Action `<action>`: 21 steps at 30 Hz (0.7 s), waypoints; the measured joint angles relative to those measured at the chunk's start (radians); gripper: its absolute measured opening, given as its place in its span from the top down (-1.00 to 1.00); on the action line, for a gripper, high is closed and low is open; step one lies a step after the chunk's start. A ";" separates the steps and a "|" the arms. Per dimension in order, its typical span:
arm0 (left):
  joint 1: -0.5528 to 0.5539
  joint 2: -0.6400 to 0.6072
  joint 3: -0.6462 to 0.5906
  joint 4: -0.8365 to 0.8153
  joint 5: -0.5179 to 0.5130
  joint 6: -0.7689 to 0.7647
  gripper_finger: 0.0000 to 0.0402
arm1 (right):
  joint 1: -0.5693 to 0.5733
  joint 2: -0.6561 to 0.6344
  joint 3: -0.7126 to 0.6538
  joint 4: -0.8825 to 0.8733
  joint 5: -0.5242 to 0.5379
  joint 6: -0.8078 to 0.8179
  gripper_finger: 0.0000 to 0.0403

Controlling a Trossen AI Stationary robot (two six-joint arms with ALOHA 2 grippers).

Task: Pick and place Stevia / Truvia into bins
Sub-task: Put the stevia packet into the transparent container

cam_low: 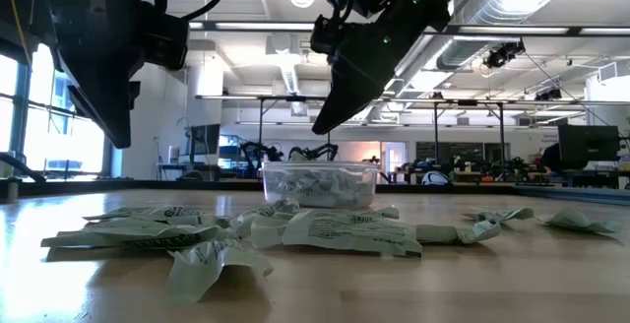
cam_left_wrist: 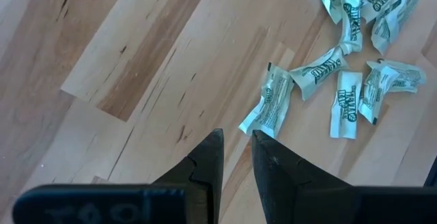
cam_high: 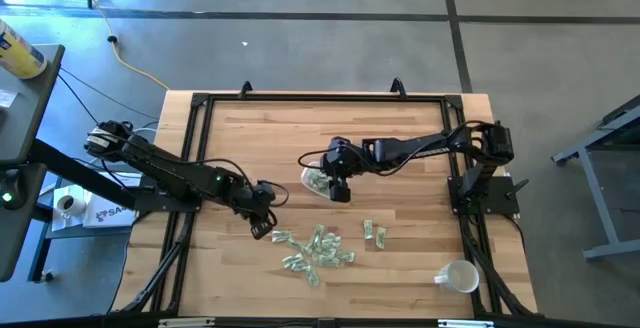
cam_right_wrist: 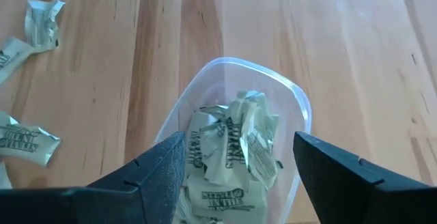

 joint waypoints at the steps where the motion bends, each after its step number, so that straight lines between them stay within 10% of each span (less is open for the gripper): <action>1: 0.000 0.000 0.000 0.000 0.000 0.001 0.45 | 0.000 0.000 0.000 0.004 0.001 -0.003 -0.29; 21: 0.000 0.000 0.001 0.001 -0.001 0.003 0.45 | 0.000 0.000 0.000 0.041 0.040 -0.008 -0.29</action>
